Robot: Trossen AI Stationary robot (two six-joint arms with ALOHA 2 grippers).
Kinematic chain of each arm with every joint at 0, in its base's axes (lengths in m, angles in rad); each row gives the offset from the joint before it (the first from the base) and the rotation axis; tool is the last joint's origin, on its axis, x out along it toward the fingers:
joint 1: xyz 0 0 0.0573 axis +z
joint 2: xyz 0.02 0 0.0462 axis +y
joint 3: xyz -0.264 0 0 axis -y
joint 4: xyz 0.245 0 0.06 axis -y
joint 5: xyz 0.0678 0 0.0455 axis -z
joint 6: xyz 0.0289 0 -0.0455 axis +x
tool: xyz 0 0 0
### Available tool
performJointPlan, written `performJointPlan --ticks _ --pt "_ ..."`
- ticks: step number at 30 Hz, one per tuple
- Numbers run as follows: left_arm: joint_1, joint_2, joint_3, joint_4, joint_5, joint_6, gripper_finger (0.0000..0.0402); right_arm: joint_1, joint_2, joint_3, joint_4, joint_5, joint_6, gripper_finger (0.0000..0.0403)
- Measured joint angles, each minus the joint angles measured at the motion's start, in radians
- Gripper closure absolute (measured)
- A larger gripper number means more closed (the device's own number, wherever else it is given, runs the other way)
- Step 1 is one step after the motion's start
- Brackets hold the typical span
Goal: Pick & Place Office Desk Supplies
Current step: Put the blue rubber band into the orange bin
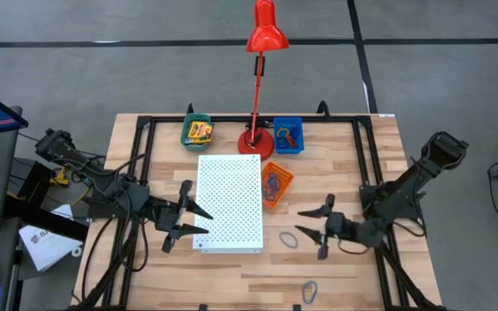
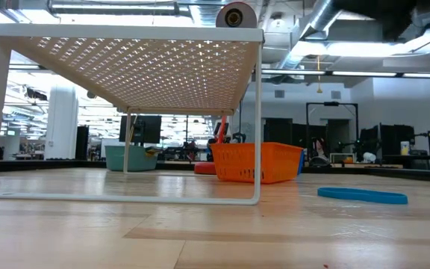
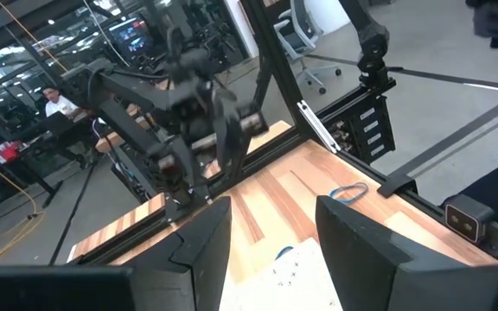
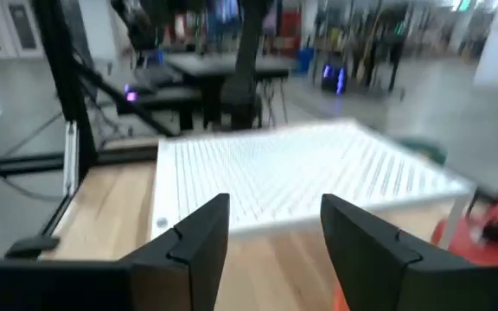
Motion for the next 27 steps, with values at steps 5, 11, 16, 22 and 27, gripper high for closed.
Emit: performJointPlan --ticks 5,11,16,22,27 --pt "0.0 0.0 0.0 0.006 0.0 0.0 0.0238 -0.109 -0.015 0.0 -0.168 -0.165 0.196 0.0223" --pt "0.0 0.0 0.0 0.006 0.001 0.0 0.0238 -0.214 -0.013 0.001 -0.401 -0.326 0.472 0.0222" --pt "0.0 0.0 0.0 0.005 0.001 0.0 0.0238 -0.206 0.03 0.0 -0.459 -0.367 0.612 0.022" --pt "0.0 0.0 0.0 0.005 0.005 0.001 0.0238 -0.155 0.184 0.001 -0.456 -0.359 0.793 0.0225" --pt "0.0 0.0 0.0 0.005 0.005 0.001 0.0238 -0.134 0.339 0.0 -0.381 -0.351 0.879 0.0225"
